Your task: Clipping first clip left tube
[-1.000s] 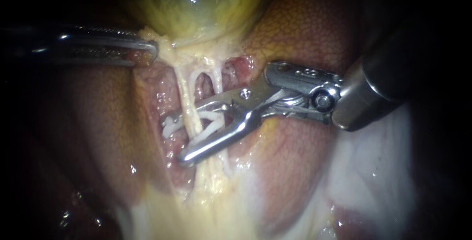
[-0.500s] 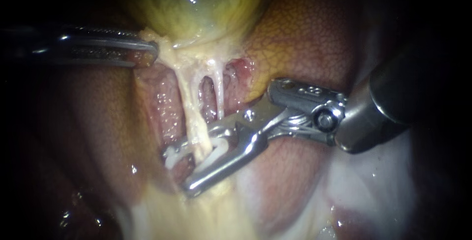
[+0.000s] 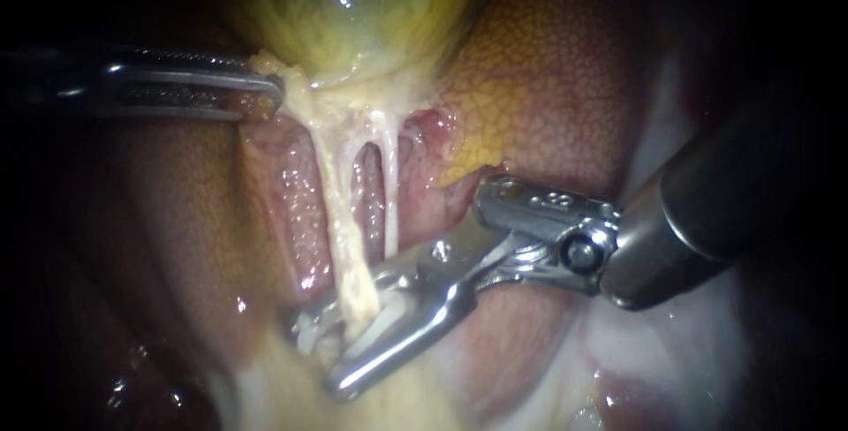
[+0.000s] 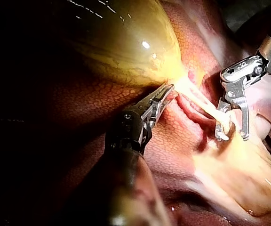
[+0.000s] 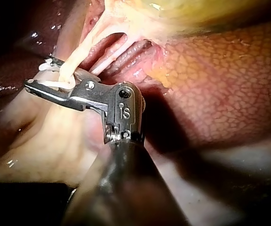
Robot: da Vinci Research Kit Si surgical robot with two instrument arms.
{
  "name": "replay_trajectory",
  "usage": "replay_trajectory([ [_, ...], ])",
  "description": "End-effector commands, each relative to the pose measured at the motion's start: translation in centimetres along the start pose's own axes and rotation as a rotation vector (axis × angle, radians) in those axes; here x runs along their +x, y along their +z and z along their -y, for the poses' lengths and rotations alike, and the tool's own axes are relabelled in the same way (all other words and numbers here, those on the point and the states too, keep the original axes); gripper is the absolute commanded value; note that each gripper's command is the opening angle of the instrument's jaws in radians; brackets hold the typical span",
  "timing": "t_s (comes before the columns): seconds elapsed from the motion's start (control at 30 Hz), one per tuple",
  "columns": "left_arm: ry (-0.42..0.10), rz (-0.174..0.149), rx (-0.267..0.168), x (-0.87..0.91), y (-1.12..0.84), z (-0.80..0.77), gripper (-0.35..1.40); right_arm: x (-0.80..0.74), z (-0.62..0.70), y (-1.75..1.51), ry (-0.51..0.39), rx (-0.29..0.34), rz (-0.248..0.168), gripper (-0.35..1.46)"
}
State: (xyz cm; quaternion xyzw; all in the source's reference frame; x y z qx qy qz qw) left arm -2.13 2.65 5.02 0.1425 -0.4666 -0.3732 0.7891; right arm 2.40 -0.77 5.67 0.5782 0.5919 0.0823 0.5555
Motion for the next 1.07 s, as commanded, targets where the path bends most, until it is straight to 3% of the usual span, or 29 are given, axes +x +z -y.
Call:
replay_trajectory([
  [0.03, 0.000, 0.000, 0.001, 0.00, 0.00, 0.00, -0.35, 0.01, -0.01, -0.01, 0.000, -0.003, -0.002, 0.24],
  [0.17, 0.000, 0.000, 0.001, 0.00, 0.00, 0.00, -0.35, 0.04, -0.05, 0.02, 0.000, -0.015, -0.008, 0.13],
  [0.47, 0.001, 0.000, 0.001, 0.00, 0.00, 0.00, -0.35, 0.06, -0.12, 0.02, 0.029, -0.039, -0.021, -0.35],
  [0.57, 0.001, 0.000, 0.000, 0.01, 0.01, -0.01, -0.35, 0.06, -0.16, 0.00, 0.099, -0.051, -0.030, -0.35],
  [1.07, 0.001, 0.000, 0.000, 0.01, 0.01, -0.01, -0.35, 0.02, -0.20, -0.06, 0.103, -0.054, -0.029, -0.35],
])
